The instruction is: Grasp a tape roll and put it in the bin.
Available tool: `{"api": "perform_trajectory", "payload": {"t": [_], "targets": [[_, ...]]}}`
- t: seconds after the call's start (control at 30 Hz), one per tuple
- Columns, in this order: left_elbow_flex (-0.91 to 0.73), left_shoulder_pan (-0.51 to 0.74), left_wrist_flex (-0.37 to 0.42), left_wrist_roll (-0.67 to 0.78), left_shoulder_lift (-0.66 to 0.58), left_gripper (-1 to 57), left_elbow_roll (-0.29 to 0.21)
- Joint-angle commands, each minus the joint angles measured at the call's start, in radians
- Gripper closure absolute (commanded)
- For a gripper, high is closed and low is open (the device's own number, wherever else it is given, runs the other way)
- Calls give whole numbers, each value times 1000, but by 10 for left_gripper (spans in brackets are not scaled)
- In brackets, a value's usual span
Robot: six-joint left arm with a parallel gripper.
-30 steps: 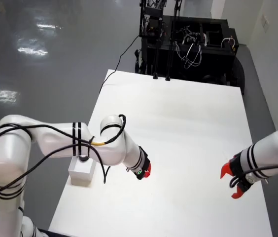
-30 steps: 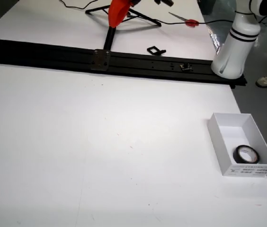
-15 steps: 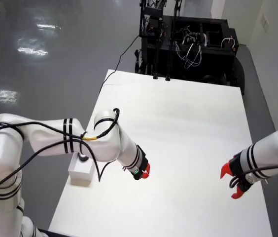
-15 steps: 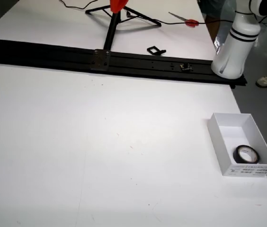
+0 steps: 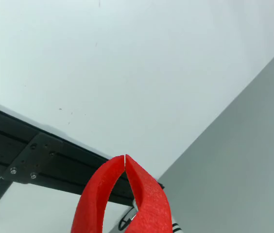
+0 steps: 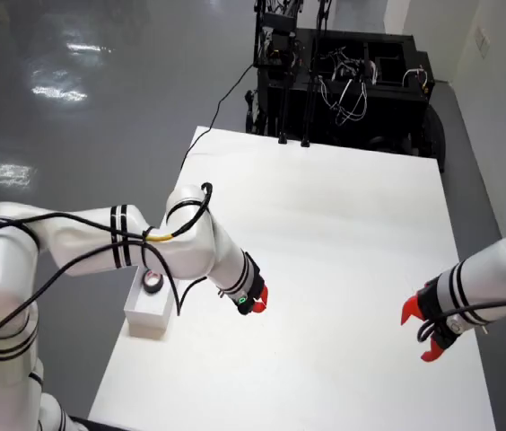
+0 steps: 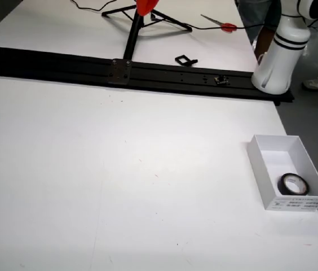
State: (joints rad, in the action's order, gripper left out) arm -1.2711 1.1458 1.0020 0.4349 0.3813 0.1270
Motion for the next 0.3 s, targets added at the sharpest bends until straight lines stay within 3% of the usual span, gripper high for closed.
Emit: {"api": "perform_trajectory", "payload": {"t": [0.03,0.3], "targets": [[1,-34,7,-41,-5,565,-4],[1,2,7,-41,-5,564,-4]]}}
